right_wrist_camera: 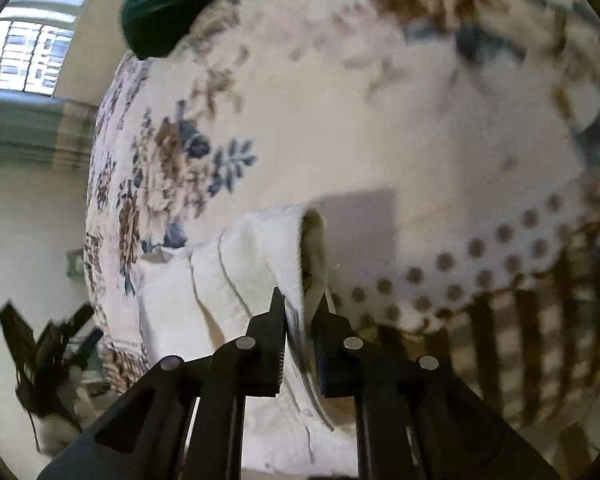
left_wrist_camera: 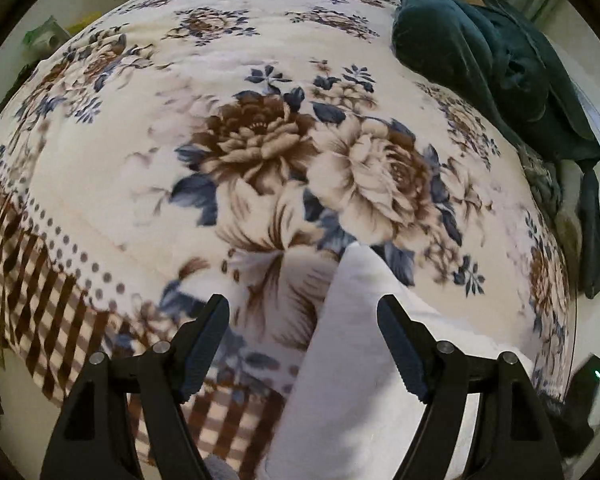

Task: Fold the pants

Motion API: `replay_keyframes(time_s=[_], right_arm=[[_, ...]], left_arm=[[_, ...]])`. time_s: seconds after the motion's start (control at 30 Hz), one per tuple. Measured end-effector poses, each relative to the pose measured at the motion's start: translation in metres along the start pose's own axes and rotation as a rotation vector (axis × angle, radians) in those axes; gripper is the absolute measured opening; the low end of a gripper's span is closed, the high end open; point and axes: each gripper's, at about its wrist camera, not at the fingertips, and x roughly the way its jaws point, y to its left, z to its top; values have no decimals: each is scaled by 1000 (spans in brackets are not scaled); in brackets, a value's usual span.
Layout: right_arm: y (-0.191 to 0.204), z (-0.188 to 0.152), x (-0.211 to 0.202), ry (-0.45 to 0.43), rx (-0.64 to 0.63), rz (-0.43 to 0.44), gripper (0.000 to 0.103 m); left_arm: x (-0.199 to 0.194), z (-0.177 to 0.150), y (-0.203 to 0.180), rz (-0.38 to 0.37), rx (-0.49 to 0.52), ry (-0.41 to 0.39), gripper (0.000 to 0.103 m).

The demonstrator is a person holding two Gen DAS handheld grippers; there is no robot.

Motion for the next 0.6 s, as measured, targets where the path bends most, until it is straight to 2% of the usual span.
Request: replay_keyframes(time_s=[0.07, 0.2, 0.3, 0.37, 0.4, 0.47, 0.5, 0.53, 0.57, 0.6], right_arm=[[-7, -3, -23, -21, 34, 1, 12], [-36, -6, -52, -56, 78, -104, 12], [-71, -5, -38, 38, 184, -29, 18], [-89, -2, -29, 80, 241, -33, 43], [-94, -1, -29, 79, 252, -46, 49], [-102, -1, -34, 64, 261, -20, 77], [-104, -2, -33, 71, 262, 13, 82], [-106, -3, -29, 82, 262, 31, 84], [-109, -4, -26, 89, 260, 45, 84], [-110, -5, -17, 107, 249, 59, 84]], left_arm=[[5, 6, -4, -12, 10, 5, 75], [23, 13, -23, -85, 33, 49, 75], [52, 15, -40, -142, 42, 127, 75], [75, 15, -51, -172, 41, 181, 75], [91, 15, -56, -179, 43, 222, 75], [114, 14, -61, -177, 35, 270, 75], [125, 14, -63, -197, 39, 289, 70], [131, 13, -63, -219, 41, 283, 33], [134, 13, -63, -214, 53, 274, 23], [133, 13, -62, -212, 64, 251, 23]])
